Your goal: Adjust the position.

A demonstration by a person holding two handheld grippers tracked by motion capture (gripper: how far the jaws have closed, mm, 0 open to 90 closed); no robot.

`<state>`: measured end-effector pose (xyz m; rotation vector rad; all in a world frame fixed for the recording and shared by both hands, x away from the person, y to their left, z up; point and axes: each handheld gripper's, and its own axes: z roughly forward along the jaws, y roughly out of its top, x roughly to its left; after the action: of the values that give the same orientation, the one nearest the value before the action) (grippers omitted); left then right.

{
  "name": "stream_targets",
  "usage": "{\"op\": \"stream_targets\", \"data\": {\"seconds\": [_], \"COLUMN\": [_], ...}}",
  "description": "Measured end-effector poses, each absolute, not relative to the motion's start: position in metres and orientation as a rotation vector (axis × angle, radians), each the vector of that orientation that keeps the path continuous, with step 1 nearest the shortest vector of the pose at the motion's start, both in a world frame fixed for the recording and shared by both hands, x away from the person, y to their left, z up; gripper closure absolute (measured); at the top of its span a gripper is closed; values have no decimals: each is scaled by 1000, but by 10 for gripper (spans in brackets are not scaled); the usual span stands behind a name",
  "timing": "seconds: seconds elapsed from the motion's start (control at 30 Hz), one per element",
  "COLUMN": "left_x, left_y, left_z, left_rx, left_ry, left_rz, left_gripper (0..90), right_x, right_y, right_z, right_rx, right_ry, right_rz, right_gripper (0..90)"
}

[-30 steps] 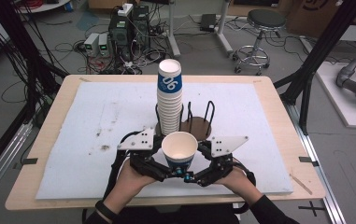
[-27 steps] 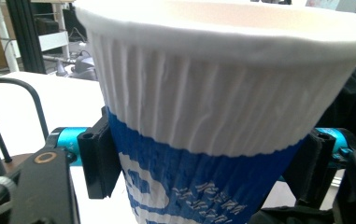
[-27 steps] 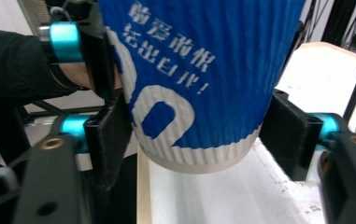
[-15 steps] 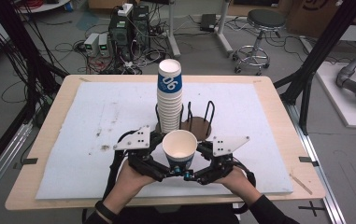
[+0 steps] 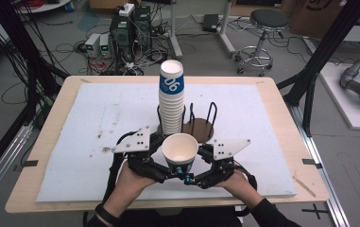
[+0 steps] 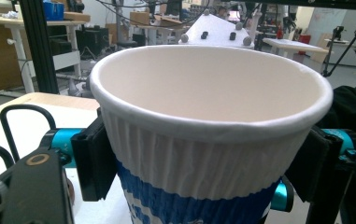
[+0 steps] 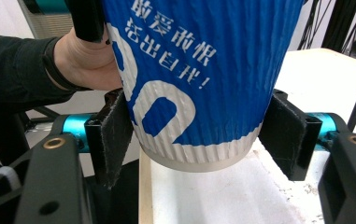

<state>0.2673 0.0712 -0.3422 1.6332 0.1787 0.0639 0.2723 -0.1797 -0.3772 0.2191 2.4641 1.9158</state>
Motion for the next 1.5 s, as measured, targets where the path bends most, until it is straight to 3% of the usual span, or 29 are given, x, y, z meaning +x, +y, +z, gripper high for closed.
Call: {"op": "stream_targets", "data": {"seconds": [0.1, 0.43, 0.57, 0.8, 1.13, 1.5], "left_x": [268, 268, 268, 266, 266, 268], "left_y": [71, 66, 66, 67, 67, 70], "left_z": [-343, -346, -347, -343, -342, -343], "left_rx": [1641, 1667, 1664, 1649, 1644, 1658], "left_ry": [177, 165, 166, 173, 163, 158], "left_rz": [60, 51, 48, 63, 63, 81], "left_gripper": [234, 236, 228, 181, 190, 210], "right_x": [272, 270, 271, 271, 271, 273], "right_y": [-179, -176, -177, -178, -176, -176], "right_z": [-375, -370, -370, -371, -372, -372], "right_rx": [228, 237, 227, 220, 201, 205], "right_ry": [2457, 2427, 2420, 2432, 2432, 2441], "right_rz": [1910, 1971, 1974, 1953, 1916, 1881], "right_gripper": [207, 211, 264, 267, 270, 220]}}
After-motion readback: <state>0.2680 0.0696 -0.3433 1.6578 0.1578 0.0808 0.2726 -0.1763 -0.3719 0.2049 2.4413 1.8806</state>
